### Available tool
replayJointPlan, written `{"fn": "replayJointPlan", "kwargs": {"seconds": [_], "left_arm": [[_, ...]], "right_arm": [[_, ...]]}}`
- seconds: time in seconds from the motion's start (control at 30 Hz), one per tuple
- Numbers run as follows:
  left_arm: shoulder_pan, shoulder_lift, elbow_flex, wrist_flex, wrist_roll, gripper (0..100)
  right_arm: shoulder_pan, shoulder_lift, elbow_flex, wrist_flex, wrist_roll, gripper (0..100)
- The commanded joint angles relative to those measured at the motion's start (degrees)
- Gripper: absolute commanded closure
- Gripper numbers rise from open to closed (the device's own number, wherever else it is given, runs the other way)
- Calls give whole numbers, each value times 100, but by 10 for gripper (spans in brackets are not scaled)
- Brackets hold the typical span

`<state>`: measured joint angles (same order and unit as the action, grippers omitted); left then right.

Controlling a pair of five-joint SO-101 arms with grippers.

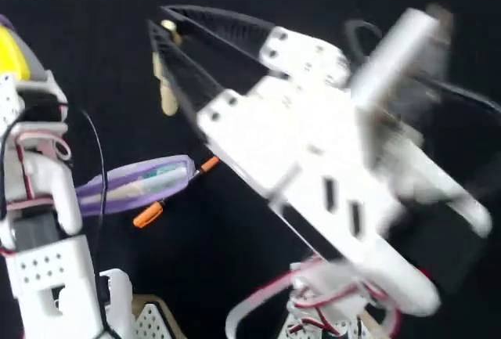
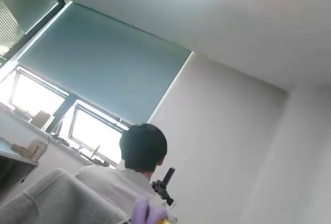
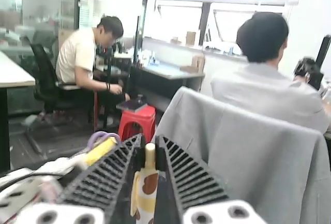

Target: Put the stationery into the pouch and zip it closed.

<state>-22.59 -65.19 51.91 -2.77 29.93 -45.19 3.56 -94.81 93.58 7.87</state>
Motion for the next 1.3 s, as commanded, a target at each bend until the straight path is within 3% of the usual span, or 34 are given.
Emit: {"fn": "replayJointPlan", "kwargs": {"seconds": [0.0, 0.33, 0.7, 0.97, 1.07, 1.27], "left_arm": [[303, 941, -980, -114, -53, 971], [813, 1336, -1569, -105, -53, 971], [769, 2092, -1745, -132, -53, 971], [462, 2453, -1947, -123, -18, 971], [488, 2453, -1947, -123, -18, 971], [479, 2453, -1956, -123, -18, 971]], "right_arm": [[53, -505, -92, 202, 18, 987], [53, -875, -92, 501, -26, 987], [62, -505, -101, -290, -26, 987], [105, -980, -40, 0, -229, 988], [325, -1314, 549, 123, -105, 988], [668, -2255, 2457, -158, -598, 988]]}}
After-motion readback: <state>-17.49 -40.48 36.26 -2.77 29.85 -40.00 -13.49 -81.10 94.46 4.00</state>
